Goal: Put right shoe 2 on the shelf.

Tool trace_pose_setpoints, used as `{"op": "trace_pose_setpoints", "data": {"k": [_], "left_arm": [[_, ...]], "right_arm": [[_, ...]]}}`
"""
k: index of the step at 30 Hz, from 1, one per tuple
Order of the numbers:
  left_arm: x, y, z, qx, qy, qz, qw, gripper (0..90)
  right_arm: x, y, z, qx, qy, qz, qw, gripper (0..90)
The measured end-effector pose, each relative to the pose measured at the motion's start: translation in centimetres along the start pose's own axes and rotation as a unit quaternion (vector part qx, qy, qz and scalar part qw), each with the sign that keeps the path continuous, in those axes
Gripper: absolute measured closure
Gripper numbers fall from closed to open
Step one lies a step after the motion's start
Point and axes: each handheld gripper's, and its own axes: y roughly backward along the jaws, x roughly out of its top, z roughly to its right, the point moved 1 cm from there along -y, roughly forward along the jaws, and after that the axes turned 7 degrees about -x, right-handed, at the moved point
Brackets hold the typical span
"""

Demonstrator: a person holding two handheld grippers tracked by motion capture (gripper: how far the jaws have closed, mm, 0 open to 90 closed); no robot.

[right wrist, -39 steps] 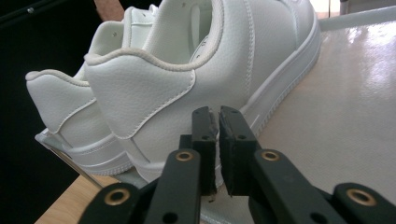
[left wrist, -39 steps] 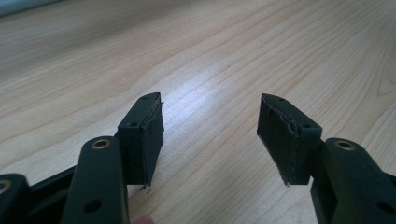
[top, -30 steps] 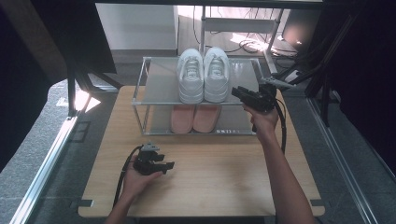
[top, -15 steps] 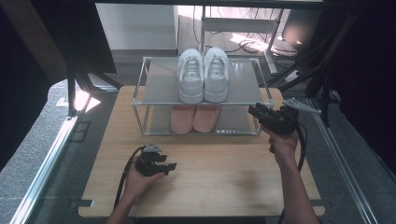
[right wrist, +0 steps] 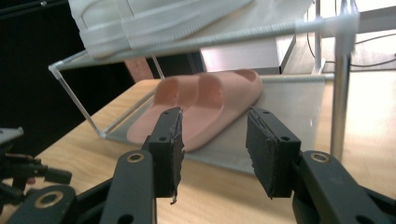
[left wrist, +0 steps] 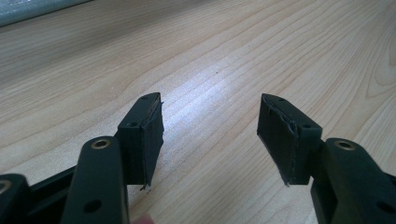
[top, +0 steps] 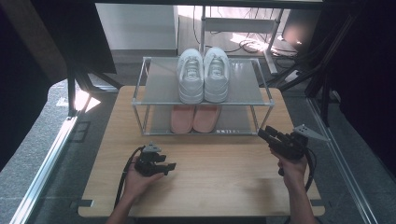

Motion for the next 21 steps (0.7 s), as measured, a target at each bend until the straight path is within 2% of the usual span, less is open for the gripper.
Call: {"op": "trace_pose_setpoints", "data": {"k": [9, 21], "left_arm": [[0.0, 0.0, -0.1, 0.0, 0.001, 0.002, 1.0, 41.2], [0.0, 0.2, -0.1, 0.002, 0.0, 0.004, 1.0, 41.2]], "right_arm": [[-2.5, 0.0, 1.2, -0.013, 0.005, -0.028, 0.9995, 55.4], [-2.8, -0.2, 1.2, -0.012, 0.009, -0.032, 0.9994, 53.2]]}}
